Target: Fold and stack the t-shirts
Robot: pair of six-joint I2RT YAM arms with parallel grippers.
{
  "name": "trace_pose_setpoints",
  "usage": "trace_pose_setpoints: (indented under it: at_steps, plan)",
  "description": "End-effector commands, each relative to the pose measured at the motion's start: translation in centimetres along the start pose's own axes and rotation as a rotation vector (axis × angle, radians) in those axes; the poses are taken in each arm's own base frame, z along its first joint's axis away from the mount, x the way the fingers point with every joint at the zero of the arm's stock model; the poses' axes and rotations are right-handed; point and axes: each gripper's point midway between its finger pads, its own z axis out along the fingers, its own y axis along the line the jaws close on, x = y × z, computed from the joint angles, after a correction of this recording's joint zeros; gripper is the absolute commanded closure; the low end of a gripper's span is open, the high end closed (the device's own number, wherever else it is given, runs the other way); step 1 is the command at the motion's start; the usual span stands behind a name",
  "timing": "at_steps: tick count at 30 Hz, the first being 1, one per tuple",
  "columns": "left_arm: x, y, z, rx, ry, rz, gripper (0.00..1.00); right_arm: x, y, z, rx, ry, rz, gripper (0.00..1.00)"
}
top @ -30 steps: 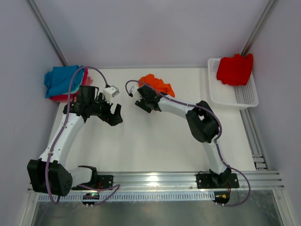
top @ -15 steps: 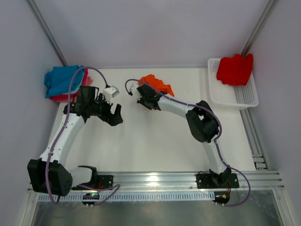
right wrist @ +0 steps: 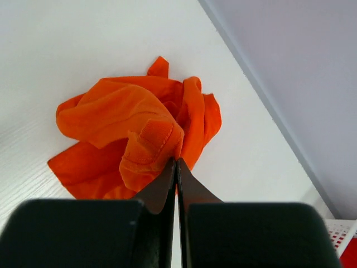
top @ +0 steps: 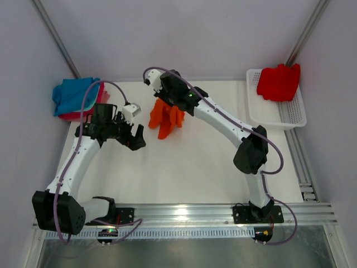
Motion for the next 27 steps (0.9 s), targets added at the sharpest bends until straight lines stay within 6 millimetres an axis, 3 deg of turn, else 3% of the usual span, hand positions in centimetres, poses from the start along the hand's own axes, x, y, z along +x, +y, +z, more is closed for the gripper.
trace_pose_setpoints:
  at_steps: [1, 6, 8, 10, 12, 18, 19, 21, 27]
  plan:
    - [-1.3, 0.0, -0.4, 0.001, -0.06, 0.023, 0.01, -6.0, -2.1, -6.1, 0.011, -0.136, 0.027, 0.97]
    - [-1.3, 0.0, -0.5, -0.003, -0.063, 0.024, 0.01, -9.2, -0.4, -10.5, -0.11, -0.22, 0.019, 0.97]
    - [-1.3, 0.0, -0.5, -0.006, -0.062, 0.024, 0.01, -9.3, 0.1, -12.4, -0.171, -0.233, 0.014, 0.97]
    - [-1.2, 0.0, -0.6, -0.008, -0.063, 0.024, 0.01, -7.9, 0.1, -12.9, -0.173, -0.201, 0.003, 0.97]
    - [-1.3, 0.0, -0.5, -0.007, -0.066, 0.023, 0.01, -6.2, -1.9, -13.2, -0.097, -0.173, -0.006, 0.97]
    - [-1.3, 0.0, -0.2, 0.0, -0.064, 0.016, 0.01, 0.4, -11.6, -13.7, 0.308, -0.001, -0.051, 0.97]
    - [-1.4, 0.0, -0.2, 0.001, -0.066, 0.015, 0.01, 0.5, -12.5, -14.2, 0.333, -0.005, -0.056, 0.97]
    - [-1.3, 0.2, 0.0, 0.002, -0.059, 0.009, 0.01, 1.3, -13.4, -14.2, 0.347, 0.005, -0.046, 0.97]
    - [-1.4, 1.9, 0.2, -0.072, -0.039, 0.005, 0.01, 1.2, -12.4, -13.1, 0.298, -0.01, -0.034, 0.97]
